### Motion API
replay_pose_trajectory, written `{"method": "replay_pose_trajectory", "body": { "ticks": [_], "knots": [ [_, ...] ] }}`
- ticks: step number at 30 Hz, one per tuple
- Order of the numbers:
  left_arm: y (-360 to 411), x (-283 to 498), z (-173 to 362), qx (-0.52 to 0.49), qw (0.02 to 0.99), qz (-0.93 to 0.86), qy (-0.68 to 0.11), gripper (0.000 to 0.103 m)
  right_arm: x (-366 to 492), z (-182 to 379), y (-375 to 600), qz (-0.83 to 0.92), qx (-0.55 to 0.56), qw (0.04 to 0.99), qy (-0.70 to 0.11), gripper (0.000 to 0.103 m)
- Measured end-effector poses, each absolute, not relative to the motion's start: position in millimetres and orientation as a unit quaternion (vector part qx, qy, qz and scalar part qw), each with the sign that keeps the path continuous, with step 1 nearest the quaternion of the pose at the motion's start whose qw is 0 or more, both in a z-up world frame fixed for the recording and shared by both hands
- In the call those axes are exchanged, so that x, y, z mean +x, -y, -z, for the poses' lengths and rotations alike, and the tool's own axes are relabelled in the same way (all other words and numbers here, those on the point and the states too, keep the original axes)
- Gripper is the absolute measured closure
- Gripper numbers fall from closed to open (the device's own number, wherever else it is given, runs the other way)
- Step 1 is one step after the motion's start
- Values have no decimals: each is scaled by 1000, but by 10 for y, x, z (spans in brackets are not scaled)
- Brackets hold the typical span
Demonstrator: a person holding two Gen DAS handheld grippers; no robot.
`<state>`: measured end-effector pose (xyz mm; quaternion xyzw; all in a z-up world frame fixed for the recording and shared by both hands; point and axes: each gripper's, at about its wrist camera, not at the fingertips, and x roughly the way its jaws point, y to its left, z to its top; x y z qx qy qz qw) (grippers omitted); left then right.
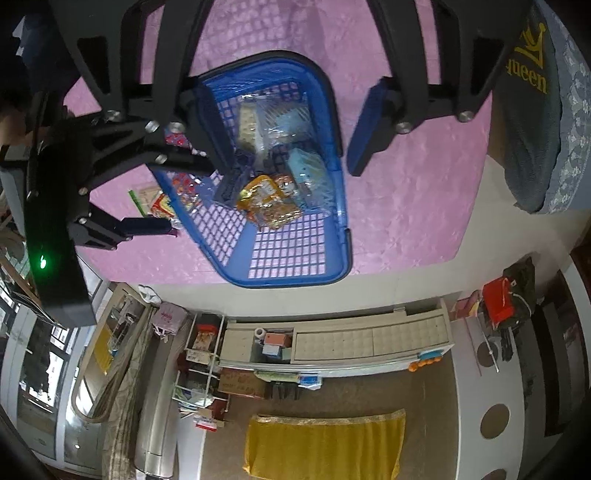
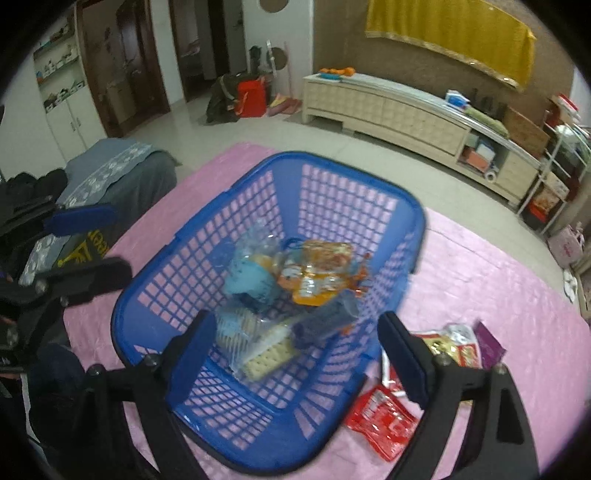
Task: Organize snacks
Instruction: 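Open the right tool to drop the bag into the basket, then withdraw both tools from the basket back over the snack pile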
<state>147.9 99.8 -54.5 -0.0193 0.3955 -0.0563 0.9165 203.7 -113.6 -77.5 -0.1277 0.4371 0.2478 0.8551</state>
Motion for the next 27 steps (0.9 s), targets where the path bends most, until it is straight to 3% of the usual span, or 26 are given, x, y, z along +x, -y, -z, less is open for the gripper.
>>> {"method": "replay_pose_trajectory", "body": {
  "ticks": [2,13,27],
  "knots": [
    [-938,1437,512,-18,921,58,-386,24,1989,702,1243,-239,-125,862,-430,11],
    [-411,1322,361,9,926,85,-367,22,1756,407,1784,-208,-119,883,-402,10],
    [331,1338,466,29,920,102,-376,22,1614,448,2523,-176,-104,891,-405,10]
  ]
}}
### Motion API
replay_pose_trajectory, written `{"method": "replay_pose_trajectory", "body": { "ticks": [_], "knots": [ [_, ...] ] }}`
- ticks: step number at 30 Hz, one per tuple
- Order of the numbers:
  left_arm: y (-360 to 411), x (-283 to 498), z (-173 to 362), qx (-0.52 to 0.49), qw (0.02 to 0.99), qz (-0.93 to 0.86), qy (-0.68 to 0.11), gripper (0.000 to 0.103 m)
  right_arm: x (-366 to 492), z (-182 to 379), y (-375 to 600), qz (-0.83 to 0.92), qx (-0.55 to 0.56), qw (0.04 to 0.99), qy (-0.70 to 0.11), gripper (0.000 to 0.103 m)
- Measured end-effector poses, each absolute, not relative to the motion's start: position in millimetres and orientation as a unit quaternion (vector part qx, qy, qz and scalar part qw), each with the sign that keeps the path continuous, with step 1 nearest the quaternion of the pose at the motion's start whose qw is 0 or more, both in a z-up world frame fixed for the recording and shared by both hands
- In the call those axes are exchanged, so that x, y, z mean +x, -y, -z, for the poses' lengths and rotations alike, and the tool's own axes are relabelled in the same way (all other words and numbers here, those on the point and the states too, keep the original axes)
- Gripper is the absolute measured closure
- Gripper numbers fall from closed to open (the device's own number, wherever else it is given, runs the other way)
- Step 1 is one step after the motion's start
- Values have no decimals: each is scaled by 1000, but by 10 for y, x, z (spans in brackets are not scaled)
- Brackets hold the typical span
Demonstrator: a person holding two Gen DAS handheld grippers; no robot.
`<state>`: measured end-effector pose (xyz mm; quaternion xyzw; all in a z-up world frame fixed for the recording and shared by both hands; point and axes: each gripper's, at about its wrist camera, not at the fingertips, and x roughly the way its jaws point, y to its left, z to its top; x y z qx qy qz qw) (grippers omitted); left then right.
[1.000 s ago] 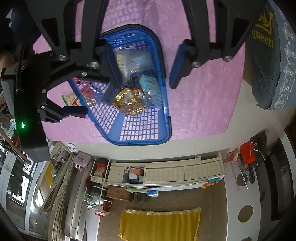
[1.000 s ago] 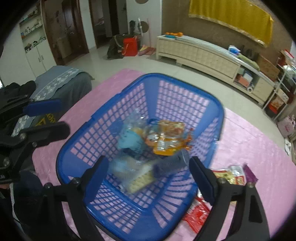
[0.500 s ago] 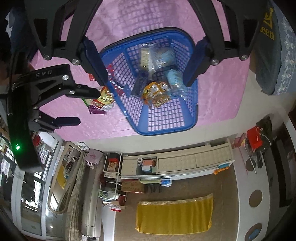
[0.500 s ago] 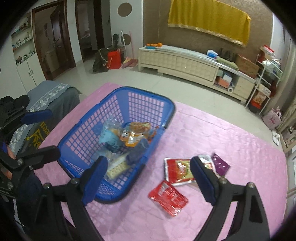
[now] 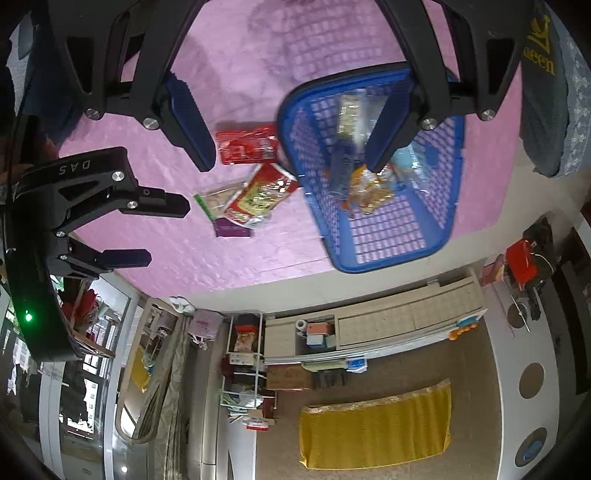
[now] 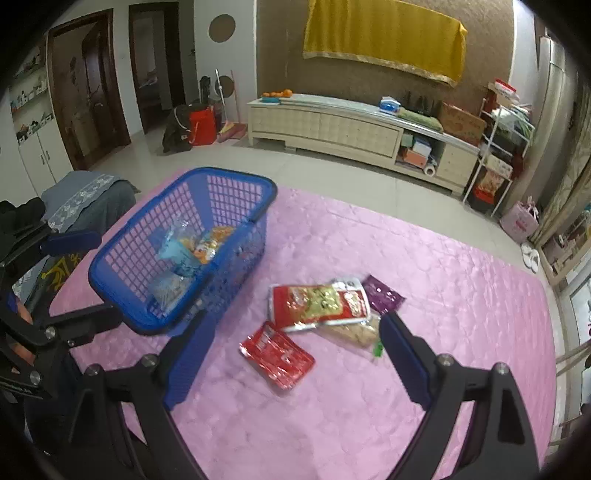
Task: Organize snacks
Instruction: 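Withdraw both tools from the basket back over the snack pile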
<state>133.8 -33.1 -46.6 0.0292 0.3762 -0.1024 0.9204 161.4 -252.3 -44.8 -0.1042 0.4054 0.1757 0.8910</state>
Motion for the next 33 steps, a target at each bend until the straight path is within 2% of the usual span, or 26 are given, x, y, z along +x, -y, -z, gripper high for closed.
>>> {"method": "replay_pose_trajectory", "body": {
  "ticks": [11,19,33],
  "knots": [
    [921,1439,652,48,908,123,-398,22,1548,637,3141,-153,-98,891,-416,10],
    [1290,1509,983,33,890,111,-441,22,1618,872,3509,-149,-75,886,-433,10],
    [1461,1894,1474,-65,850,-1,-523,22,1898,1198,3823,-110,-90,877,-458,10]
  ]
}}
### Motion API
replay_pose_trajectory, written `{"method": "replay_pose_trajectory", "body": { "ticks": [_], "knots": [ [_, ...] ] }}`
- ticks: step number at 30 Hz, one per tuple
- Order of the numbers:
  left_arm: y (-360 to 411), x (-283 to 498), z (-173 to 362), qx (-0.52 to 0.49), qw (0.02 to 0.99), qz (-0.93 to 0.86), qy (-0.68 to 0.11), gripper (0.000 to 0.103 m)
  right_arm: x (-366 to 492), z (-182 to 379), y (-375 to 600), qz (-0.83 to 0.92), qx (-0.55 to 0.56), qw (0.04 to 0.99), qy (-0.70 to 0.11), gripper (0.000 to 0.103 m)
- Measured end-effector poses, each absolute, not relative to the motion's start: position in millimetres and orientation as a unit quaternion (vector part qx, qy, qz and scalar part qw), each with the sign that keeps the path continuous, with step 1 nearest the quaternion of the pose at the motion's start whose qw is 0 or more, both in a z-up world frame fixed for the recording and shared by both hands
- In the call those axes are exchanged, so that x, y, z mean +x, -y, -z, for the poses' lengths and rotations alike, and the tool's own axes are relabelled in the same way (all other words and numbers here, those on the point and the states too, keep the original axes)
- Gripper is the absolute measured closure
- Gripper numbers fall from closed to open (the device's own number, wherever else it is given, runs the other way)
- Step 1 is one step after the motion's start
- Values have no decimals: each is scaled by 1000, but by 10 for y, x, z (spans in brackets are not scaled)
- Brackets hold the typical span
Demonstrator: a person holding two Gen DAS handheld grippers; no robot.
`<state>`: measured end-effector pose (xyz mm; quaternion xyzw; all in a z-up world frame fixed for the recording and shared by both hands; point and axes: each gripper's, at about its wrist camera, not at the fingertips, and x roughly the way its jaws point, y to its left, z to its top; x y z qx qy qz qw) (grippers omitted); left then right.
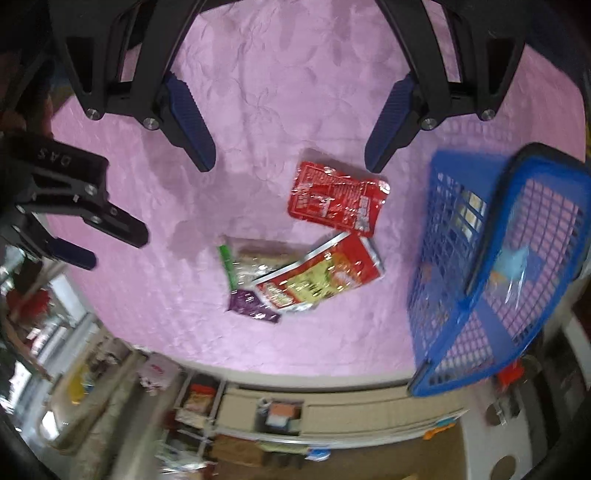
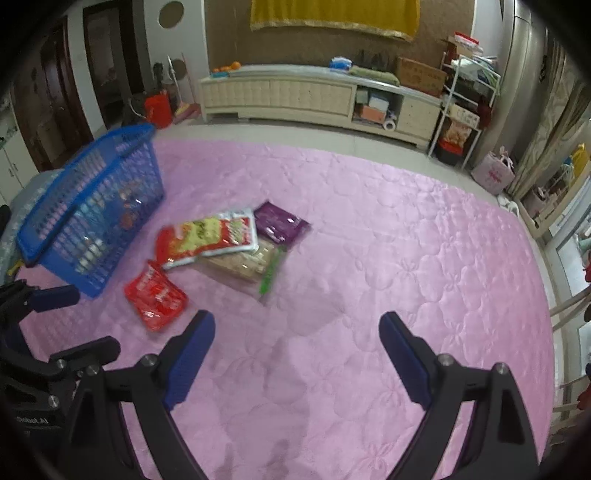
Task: Organize snacks
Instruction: 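Withdraw both tools from the basket back over the snack pile, then grasp the red sauce packet with the left tool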
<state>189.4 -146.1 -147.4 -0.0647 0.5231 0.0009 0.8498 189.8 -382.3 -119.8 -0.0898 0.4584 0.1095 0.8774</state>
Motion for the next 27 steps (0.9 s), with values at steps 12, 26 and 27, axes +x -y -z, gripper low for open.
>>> {"method": "replay_pose_trajectory", "body": {
  "ticks": [12,26,27],
  "knots": [
    [1255,2263,1945,-171,809,-130,-547,22,2390,1513,3798,-90,-115,861,-487,10],
    [936,2597,2260,-226,771,-224,-551,19,2607,1826,3715,-124,-76,850,-506,10],
    [915,2593,2289,-232,767,-232,-551,19,2608,1822,3708,-126,-77,850,-505,10]
  ]
}}
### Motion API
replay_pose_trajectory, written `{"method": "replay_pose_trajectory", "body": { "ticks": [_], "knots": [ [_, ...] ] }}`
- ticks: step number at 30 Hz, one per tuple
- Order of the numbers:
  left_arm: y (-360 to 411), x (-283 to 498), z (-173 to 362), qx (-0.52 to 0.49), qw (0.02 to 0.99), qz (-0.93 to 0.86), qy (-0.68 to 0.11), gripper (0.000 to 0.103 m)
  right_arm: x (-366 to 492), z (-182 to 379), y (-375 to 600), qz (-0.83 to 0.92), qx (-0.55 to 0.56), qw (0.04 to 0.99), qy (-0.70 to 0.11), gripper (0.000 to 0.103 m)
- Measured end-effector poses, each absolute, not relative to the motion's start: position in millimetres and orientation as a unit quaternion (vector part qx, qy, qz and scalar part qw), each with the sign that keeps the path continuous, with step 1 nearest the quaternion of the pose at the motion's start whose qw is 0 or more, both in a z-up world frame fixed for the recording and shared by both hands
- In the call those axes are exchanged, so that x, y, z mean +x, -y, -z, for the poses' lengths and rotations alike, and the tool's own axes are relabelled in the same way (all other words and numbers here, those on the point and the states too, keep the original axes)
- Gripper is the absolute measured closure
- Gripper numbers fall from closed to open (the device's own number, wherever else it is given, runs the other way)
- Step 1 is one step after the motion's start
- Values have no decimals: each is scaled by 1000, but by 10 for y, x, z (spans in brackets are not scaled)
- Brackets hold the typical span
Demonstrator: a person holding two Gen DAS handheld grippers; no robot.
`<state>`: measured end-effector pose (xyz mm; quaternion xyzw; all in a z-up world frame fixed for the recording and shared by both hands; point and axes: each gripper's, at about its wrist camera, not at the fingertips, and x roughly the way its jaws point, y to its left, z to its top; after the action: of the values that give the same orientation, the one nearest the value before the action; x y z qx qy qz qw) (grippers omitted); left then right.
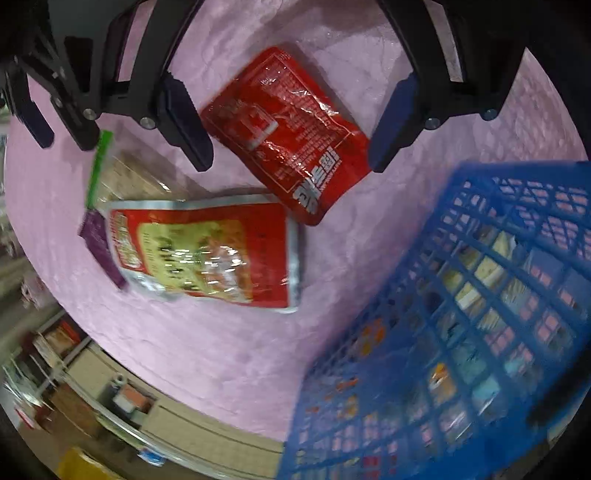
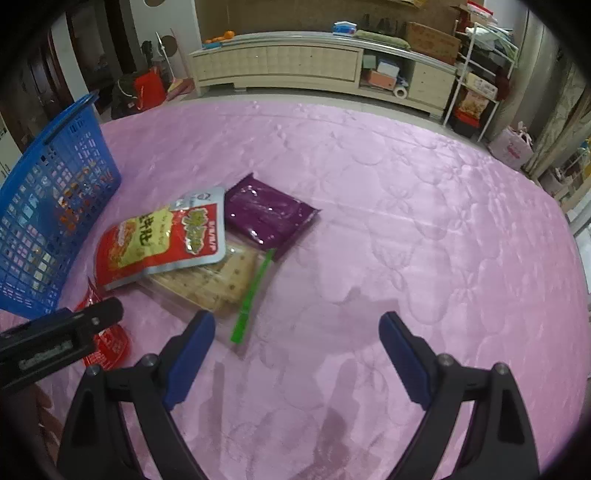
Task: Organize snacks
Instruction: 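Grasp the red sauce packet with the left tool, then carry the red packet over the basket while the right tool grasps the spicy pouch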
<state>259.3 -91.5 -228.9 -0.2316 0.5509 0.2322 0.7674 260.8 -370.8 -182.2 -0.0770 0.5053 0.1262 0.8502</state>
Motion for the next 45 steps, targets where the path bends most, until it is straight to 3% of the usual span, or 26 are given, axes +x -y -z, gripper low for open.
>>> {"method": "replay_pose_trajectory", "body": {
  "ticks": [11,15,24,39,45],
  "knots": [
    [1007,2454,2369,-197,749,-248,-582,20,2579,1889,3746,-129,-71,845,-514,10],
    [1000,2393,2316,-181,746,-217,-603,43,2560,1847,3768,-134,-62,847,-510,10],
    [1207,2241,2241,-132,761,-157,-615,57,2491,1879,3606,-153,-78,843,-511,10],
    [1567,2606,2082,-69,790,-85,-603,54,2493,1944,3600,-167,-53,834,-524,10],
    [1690,2675,2040,-45,795,-45,-603,67,2514,1921,3629,-166,-42,835,-523,10]
  ]
}}
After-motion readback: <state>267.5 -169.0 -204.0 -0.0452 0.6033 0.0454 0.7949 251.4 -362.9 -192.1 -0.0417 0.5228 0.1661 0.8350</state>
